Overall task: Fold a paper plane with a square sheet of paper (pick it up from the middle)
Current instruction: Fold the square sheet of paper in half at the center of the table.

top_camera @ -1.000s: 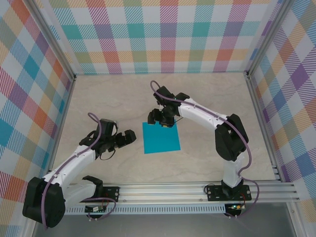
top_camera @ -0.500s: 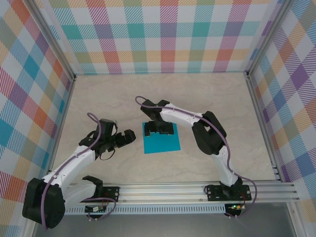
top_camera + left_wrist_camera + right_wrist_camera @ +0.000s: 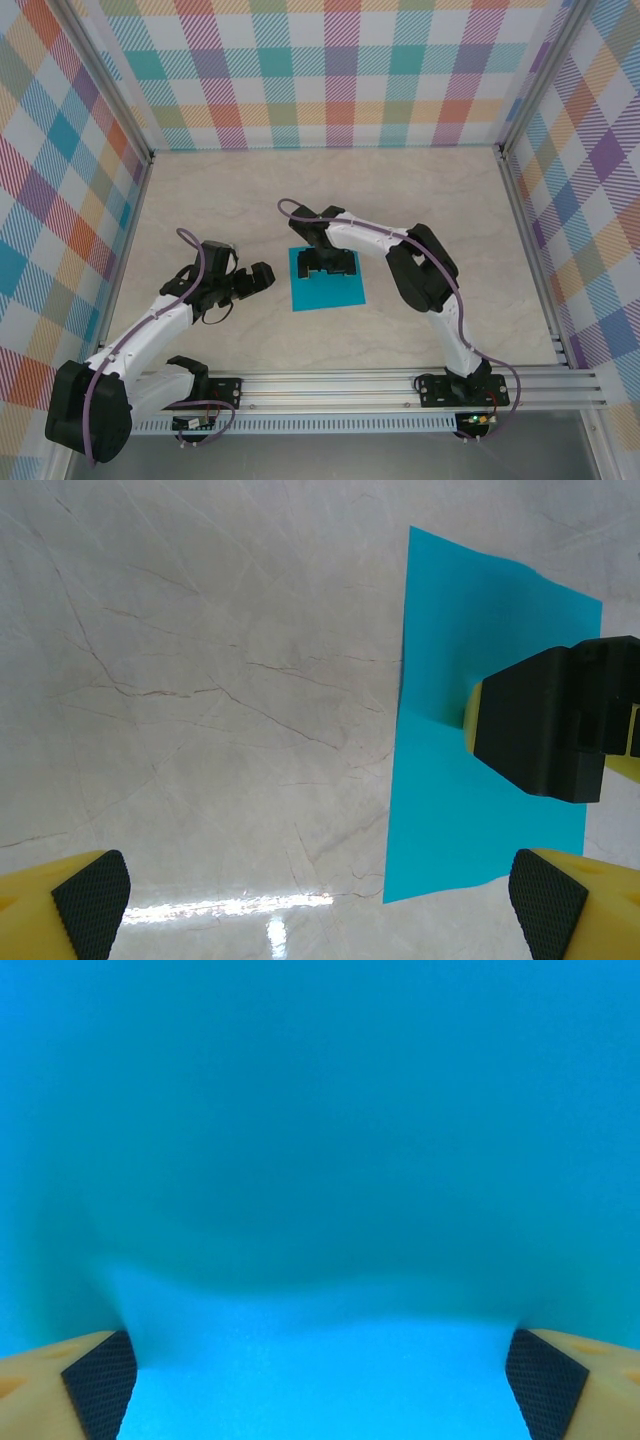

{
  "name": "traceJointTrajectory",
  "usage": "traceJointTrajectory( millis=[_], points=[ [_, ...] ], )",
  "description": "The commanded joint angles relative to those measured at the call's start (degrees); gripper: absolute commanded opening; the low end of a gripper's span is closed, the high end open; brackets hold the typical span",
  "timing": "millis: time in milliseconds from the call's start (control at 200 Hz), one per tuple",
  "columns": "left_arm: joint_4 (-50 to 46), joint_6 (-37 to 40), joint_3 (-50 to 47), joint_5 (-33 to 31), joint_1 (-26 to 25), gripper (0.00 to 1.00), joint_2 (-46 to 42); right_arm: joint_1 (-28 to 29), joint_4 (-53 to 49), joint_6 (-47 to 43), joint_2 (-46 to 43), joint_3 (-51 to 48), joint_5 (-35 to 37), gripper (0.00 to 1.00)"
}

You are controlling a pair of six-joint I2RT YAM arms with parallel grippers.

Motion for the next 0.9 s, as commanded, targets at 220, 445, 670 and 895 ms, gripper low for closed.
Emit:
traceJointTrajectory(
  millis=[220,445,670,895],
  points=[
    [-1.73,0.44,0.97,-0.33,-0.42,1.0,0.22,0.46,0.26,1.65,4.41,-4.6,-3.36,0.83],
    [-2.64,0.48,1.06,-0.59,-0.41,1.0,-0.64,-0.07,-3.63,0.55,1.84,1.61,-1.61,0.61],
    [-3.7,0.57,0.79,-1.29,-0.4,1.0,-2.21,-1.18,-3.79,0.29,-2.64,1.77,-0.98,0.31],
    [-3.36,0.45,0.81,-1.13,-0.43,1.0,-2.07,-1.83,-2.66,-0.1,-6.79,0.54,-2.94,0.25]
  ],
)
